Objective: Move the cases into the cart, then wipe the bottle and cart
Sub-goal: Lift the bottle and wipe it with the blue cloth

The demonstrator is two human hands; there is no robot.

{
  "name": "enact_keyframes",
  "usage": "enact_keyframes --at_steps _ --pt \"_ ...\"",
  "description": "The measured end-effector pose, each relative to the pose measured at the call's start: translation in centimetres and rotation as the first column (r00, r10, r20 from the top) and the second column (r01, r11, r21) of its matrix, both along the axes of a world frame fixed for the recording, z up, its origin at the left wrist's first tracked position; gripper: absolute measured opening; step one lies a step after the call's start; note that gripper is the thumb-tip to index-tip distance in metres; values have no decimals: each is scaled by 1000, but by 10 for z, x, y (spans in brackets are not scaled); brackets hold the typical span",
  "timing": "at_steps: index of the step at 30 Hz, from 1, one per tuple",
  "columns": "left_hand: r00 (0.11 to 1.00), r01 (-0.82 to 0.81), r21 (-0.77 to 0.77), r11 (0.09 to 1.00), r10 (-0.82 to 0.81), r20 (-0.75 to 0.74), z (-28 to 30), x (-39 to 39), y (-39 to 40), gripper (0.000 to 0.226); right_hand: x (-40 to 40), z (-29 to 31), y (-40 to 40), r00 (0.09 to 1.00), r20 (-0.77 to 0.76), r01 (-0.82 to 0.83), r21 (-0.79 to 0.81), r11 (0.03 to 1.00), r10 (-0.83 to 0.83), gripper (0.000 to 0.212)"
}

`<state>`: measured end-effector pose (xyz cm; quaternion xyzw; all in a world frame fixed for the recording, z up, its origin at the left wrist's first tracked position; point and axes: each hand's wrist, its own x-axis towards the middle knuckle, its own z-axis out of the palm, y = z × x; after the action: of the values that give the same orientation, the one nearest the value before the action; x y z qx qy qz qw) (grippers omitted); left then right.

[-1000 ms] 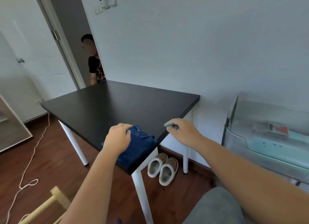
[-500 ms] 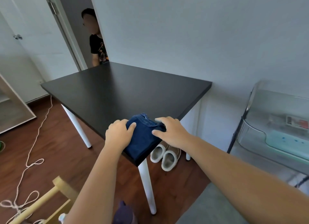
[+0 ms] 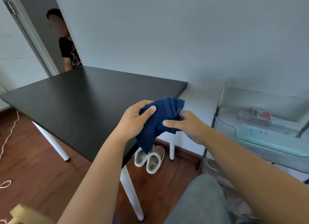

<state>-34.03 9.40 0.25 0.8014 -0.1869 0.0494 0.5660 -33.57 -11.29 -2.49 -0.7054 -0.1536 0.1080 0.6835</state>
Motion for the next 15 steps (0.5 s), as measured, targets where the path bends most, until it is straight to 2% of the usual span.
enact_keyframes --at_steps 4,8,11,15 --pt "992 118 -127 985 -123 -38 0 13 -48 16 -18 6 -50 973 -52 230 56 972 -227 15" --pt "973 220 -138 966 -227 -42 -3 26 -116 15 -45 12 -111 908 -108 413 73 908 -405 17" --pt "952 293 -127 948 -302 -53 -5 31 -168 15 -64 16 -153 829 -133 554 55 831 -544 13" --pt "935 351 -84 932 -354 -21 -8 36 -230 18 -80 24 -207 707 -82 705 22 708 -702 8"
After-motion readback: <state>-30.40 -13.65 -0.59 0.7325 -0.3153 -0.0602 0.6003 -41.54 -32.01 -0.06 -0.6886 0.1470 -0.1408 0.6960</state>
